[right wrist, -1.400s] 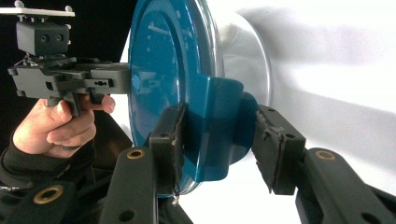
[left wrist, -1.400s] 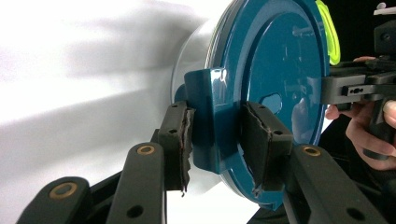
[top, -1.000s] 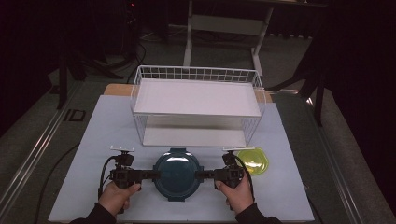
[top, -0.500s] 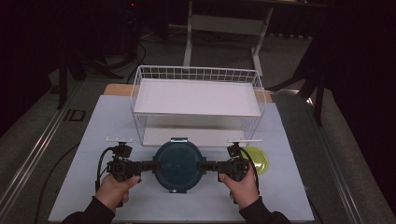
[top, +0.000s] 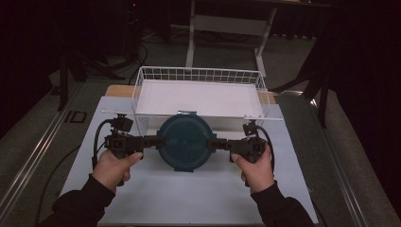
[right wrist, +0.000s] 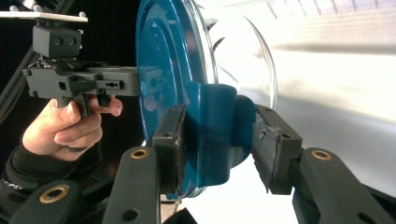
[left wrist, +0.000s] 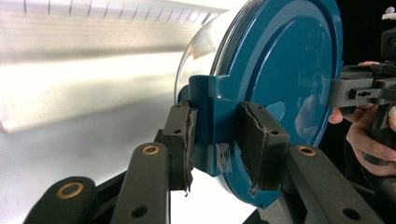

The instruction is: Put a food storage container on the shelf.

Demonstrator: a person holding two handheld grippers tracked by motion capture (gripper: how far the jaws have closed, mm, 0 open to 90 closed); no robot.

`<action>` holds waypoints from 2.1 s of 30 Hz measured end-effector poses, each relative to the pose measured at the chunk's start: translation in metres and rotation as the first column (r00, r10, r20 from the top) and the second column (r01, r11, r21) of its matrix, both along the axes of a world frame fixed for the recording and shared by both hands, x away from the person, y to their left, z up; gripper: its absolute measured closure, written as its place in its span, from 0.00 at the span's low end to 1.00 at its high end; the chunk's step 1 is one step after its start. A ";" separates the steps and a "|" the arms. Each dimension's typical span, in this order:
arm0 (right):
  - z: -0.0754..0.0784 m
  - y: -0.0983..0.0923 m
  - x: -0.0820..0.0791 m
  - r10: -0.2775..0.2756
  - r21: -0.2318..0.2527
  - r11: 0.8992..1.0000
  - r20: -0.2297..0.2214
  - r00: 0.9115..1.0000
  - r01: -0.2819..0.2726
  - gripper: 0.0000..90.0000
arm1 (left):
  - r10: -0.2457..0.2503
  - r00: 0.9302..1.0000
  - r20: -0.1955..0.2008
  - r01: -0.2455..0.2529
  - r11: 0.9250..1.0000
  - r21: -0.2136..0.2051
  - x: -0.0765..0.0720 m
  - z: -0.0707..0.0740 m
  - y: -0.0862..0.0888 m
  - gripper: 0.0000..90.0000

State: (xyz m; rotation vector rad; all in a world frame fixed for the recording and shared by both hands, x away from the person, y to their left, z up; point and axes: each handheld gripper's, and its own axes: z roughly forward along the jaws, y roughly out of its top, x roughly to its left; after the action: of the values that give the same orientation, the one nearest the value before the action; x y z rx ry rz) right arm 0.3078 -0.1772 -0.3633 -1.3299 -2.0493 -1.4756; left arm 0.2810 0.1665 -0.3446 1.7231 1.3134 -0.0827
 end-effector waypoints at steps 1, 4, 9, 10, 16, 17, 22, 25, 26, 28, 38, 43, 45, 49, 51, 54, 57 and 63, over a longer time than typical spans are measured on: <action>0.005 -0.002 0.002 -0.002 0.007 1.000 0.006 1.000 0.002 0.63 | -0.003 1.000 0.008 0.003 1.000 0.003 0.002 0.005 -0.001 0.71; 0.019 -0.006 0.009 -0.013 0.025 1.000 0.018 1.000 0.012 0.63 | -0.005 1.000 0.031 0.005 1.000 0.000 0.011 0.021 -0.006 0.71; 0.041 -0.015 0.025 -0.030 0.048 0.998 0.045 0.999 0.028 0.63 | -0.003 0.998 0.064 0.004 1.000 -0.007 0.026 0.042 -0.013 0.71; 0.041 -0.015 0.025 -0.030 0.048 0.998 0.045 0.999 0.028 0.63 | -0.003 0.998 0.064 0.004 1.000 -0.007 0.026 0.042 -0.013 0.71; 0.057 -0.023 0.046 -0.053 0.043 0.998 0.056 0.997 0.050 0.63 | -0.007 0.998 0.055 0.008 1.000 -0.020 0.053 0.051 -0.021 0.71; 0.057 -0.025 0.050 -0.060 0.048 0.997 0.052 0.997 0.058 0.63 | -0.006 0.999 0.045 0.007 1.000 -0.020 0.063 0.050 -0.023 0.71; 0.054 -0.029 0.069 -0.076 0.044 0.996 0.027 0.997 0.075 0.63 | 0.012 0.999 0.031 -0.011 1.000 -0.020 0.077 0.046 -0.028 0.71; 0.050 -0.031 0.080 -0.082 0.041 0.996 0.007 0.997 0.082 0.63 | 0.016 1.000 0.024 -0.015 1.000 -0.018 0.086 0.044 -0.031 0.71; 0.050 -0.032 0.083 -0.083 0.043 0.996 0.000 0.997 0.083 0.63 | 0.018 1.000 0.023 -0.018 1.000 -0.020 0.089 0.044 -0.031 0.71; 0.048 -0.034 0.088 -0.085 0.051 0.995 -0.019 0.996 0.086 0.63 | 0.023 0.999 0.033 -0.022 0.999 -0.027 0.091 0.044 -0.033 0.70; 0.044 -0.038 0.109 -0.103 0.055 0.993 -0.089 0.991 0.109 0.59 | 0.049 0.998 0.043 -0.045 0.996 -0.072 0.109 0.039 -0.035 0.67; 0.040 -0.039 0.116 -0.111 0.034 0.993 -0.114 0.987 0.116 0.54 | 0.057 0.997 0.053 -0.052 0.995 -0.081 0.117 0.033 -0.037 0.66; 0.037 -0.040 0.119 -0.128 0.033 0.991 -0.129 0.983 0.133 0.52 | 0.062 0.996 0.057 -0.056 0.994 -0.092 0.120 0.030 -0.037 0.66; 0.036 -0.040 0.122 -0.137 0.039 0.989 -0.136 0.981 0.144 0.52 | 0.047 0.997 0.066 -0.039 0.992 -0.118 0.122 0.026 -0.035 0.64; 0.037 -0.040 0.122 -0.132 0.028 0.990 -0.132 0.982 0.137 0.51 | 0.035 0.997 0.071 -0.025 0.991 -0.128 0.122 0.023 -0.035 0.61; 0.040 -0.040 0.120 -0.132 0.007 0.991 -0.114 0.985 0.134 0.48 | 0.027 0.994 0.109 -0.015 0.993 -0.114 0.117 0.024 -0.037 0.56; 0.045 -0.043 0.116 -0.141 -0.021 0.990 -0.073 0.987 0.140 0.47 | 0.018 0.991 0.133 -0.004 0.995 -0.105 0.111 0.026 -0.036 0.55; 0.056 -0.049 0.097 -0.165 -0.063 0.984 0.037 0.986 0.167 0.47 | 0.004 0.981 0.194 0.015 0.995 -0.096 0.091 0.032 -0.028 0.52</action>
State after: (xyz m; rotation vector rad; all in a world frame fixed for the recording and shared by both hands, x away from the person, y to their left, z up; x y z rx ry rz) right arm 0.4051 -0.2265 -0.3075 -1.5468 -2.0670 -1.5164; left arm 0.3720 0.1385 -0.3128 1.6096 1.1433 0.0182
